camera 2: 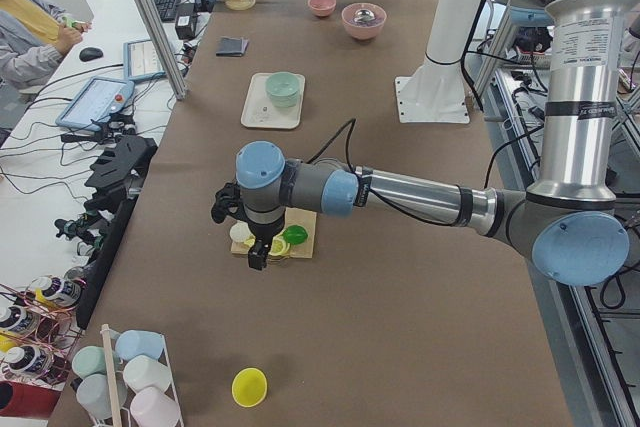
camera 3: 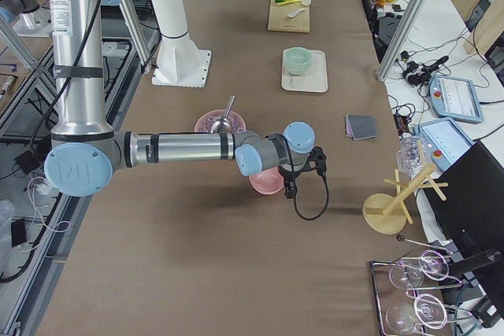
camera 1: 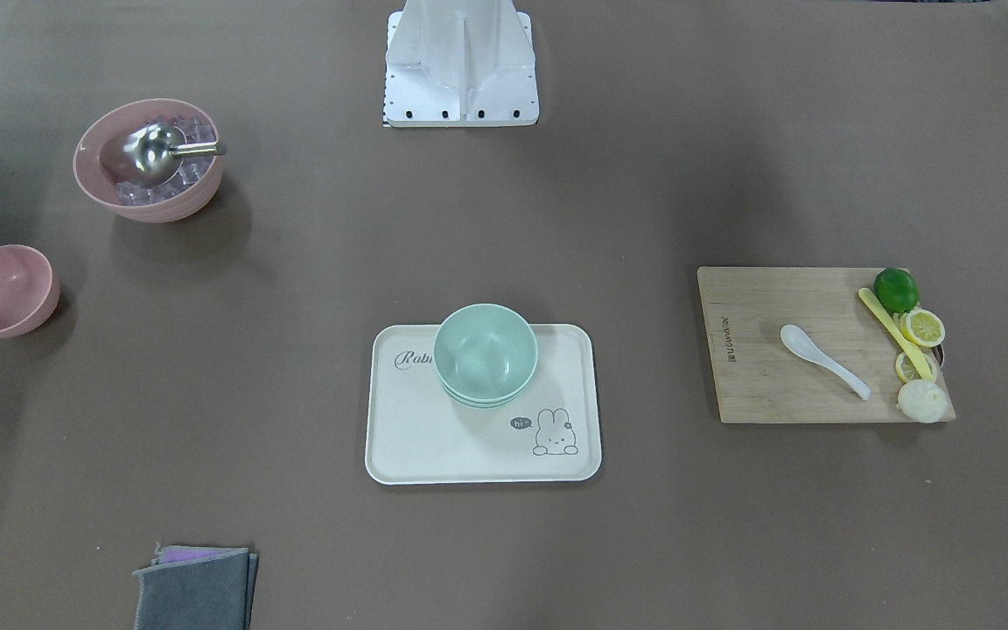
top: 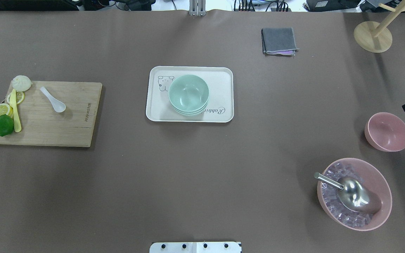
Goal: Stack pink bowl on green and place spoon
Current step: 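Lower the right gripper onto the rim of the pink bowl and grasp it, then carry the pink bowl over the green bowl while the left gripper reaches for the spoon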
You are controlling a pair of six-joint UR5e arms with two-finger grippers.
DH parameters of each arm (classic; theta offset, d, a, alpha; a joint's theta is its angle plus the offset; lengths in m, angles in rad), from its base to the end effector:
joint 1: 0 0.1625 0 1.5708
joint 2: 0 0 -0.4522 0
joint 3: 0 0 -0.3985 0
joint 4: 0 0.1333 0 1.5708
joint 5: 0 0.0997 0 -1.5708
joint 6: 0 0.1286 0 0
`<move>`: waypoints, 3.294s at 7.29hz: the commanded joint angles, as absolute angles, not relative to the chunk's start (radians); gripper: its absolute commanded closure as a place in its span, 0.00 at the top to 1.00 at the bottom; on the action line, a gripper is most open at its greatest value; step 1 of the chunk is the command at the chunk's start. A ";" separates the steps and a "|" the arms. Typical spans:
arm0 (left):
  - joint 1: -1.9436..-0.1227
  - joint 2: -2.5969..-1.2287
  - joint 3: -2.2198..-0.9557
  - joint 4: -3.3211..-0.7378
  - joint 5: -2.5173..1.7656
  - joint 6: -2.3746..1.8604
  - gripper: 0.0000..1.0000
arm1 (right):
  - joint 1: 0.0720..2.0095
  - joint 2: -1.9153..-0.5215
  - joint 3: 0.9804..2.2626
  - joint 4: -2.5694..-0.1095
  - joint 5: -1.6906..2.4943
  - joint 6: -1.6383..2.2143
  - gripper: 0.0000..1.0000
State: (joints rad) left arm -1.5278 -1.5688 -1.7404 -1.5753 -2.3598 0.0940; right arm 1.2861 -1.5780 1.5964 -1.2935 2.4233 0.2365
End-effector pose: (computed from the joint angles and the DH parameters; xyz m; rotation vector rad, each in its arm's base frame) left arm -0.0203 -0.5071 0.6204 0.1834 0.7838 0.1974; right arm -0.1097 -0.5047 0.6593 0.0502 -0.8896 -0.1710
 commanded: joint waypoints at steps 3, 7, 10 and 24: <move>-1.528 -1.571 -1.744 -1.574 -2.359 0.092 0.98 | 1.187 -1.604 1.591 -1.275 2.341 0.229 0.79; -1.528 -1.577 -1.776 -1.574 -2.361 0.007 0.98 | 1.166 -1.623 1.555 -1.223 2.315 0.236 0.23; -1.526 -1.577 -1.770 -1.575 -2.361 -0.040 0.98 | 1.166 -1.628 1.548 -1.221 2.316 0.229 0.00; -1.037 -1.916 -1.373 -1.922 -2.269 -1.229 0.79 | 0.756 -0.730 1.490 -1.428 2.131 1.198 0.00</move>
